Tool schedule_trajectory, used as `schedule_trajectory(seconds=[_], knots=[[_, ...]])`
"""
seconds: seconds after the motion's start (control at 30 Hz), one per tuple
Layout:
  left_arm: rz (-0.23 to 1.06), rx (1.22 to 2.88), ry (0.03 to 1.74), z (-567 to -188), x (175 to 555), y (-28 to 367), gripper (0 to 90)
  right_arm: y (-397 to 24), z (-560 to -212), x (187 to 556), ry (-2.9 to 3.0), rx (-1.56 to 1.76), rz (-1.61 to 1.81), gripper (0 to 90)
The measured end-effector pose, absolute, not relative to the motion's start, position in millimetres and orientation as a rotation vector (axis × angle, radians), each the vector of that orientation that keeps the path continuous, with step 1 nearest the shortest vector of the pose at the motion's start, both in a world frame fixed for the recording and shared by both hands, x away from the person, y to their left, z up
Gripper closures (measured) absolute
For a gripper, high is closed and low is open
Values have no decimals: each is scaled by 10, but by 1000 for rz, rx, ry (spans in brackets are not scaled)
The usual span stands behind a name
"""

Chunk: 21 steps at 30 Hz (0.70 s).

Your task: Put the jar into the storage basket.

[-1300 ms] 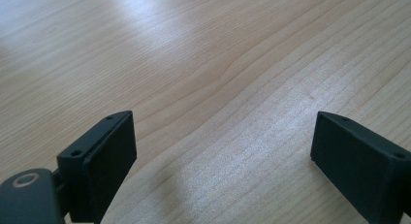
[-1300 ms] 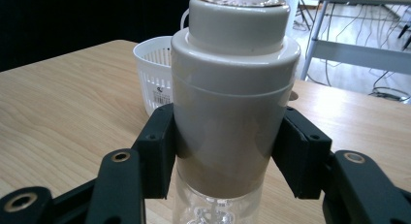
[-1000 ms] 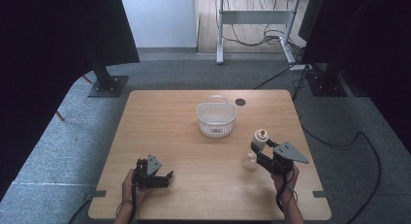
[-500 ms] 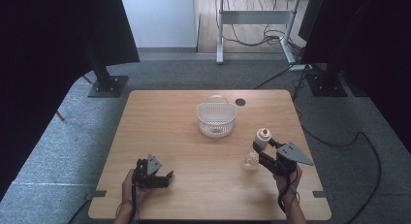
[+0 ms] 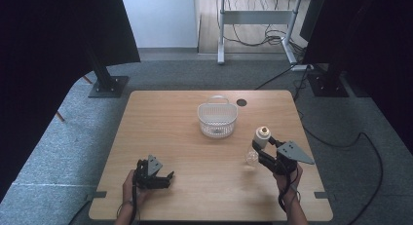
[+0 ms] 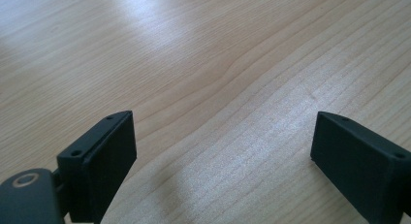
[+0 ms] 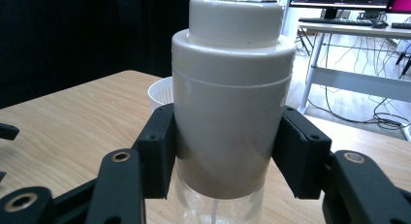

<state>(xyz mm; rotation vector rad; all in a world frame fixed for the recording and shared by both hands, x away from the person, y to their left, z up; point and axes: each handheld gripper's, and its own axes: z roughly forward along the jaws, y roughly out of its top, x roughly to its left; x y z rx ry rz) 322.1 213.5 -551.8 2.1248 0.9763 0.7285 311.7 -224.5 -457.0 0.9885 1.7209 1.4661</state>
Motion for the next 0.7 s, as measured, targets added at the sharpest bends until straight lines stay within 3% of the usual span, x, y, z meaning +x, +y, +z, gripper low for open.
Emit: schedule_trajectory(seconds=[0.7], knots=[[728,2129,968,-5515,3218,2135,91,-2062,-4361,3211,1736,937,1466,457]])
